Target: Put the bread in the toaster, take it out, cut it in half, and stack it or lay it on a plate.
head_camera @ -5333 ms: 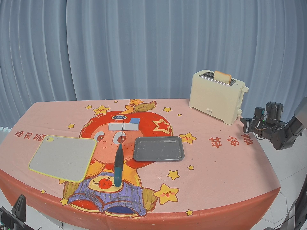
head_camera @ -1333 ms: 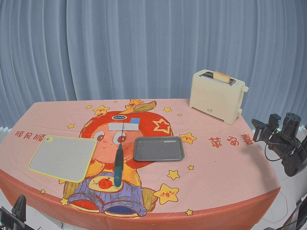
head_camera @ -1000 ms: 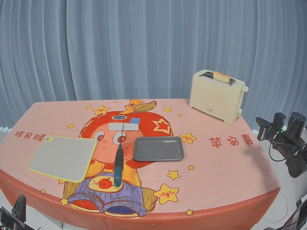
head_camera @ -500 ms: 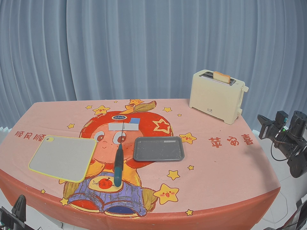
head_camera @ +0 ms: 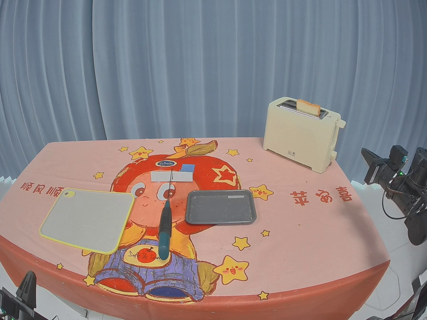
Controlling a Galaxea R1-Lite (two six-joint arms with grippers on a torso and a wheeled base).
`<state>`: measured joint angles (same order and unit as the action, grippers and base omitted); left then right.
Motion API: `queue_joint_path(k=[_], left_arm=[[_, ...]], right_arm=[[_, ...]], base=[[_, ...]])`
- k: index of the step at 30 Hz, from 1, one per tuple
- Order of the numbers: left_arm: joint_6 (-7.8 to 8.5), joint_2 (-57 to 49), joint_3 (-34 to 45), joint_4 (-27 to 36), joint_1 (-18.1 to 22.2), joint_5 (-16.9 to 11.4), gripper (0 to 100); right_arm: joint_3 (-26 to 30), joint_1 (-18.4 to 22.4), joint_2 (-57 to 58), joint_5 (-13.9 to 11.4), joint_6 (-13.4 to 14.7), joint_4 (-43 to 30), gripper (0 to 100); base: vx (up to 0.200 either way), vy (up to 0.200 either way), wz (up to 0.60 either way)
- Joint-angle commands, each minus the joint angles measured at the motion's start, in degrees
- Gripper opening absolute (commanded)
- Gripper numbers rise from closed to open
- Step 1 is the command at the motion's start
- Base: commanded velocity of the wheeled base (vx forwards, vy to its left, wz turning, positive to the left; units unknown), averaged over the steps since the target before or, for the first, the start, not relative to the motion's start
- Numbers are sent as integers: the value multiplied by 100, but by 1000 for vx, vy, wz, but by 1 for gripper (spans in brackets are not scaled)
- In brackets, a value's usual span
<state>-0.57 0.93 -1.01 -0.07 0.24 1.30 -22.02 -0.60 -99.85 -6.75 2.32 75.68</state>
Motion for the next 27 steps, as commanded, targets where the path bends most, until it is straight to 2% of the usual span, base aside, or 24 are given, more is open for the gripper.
queue_joint_path(k=[1, 5, 10, 14, 16, 20, 22, 27], left_arm=[[-4, -22, 101, -1, 2, 1, 0], [-4, -22, 101, -1, 2, 1, 0], [-4, -22, 101, -1, 2, 1, 0], [-4, -22, 101, -1, 2, 1, 0], [-4, -22, 101, -1, 2, 1, 0], [-4, -22, 101, -1, 2, 1, 0], [-4, -22, 101, -1, 2, 1, 0], [-4, -22, 101, -1, 2, 1, 0]], right_arm=[[-154, -239, 98, -28, 428, 17, 0], [-57, -380, 432, -10, 823, -9, 0], [-40, -389, 563, -10, 858, -9, 0], [4, -468, 713, -1, 1069, 8, 0], [92, -564, 792, 7, 1482, 8, 0], [22, -547, 783, 7, 1983, 26, 0], [-57, -547, 792, -1, 2062, 17, 0], [-31, -608, 801, -1, 1992, 17, 0]], base=[[0, 0, 0], [0, 0, 0], [0, 0, 0], [0, 0, 0], [0, 0, 0], [0, 0, 0], [0, 0, 0], [0, 0, 0]])
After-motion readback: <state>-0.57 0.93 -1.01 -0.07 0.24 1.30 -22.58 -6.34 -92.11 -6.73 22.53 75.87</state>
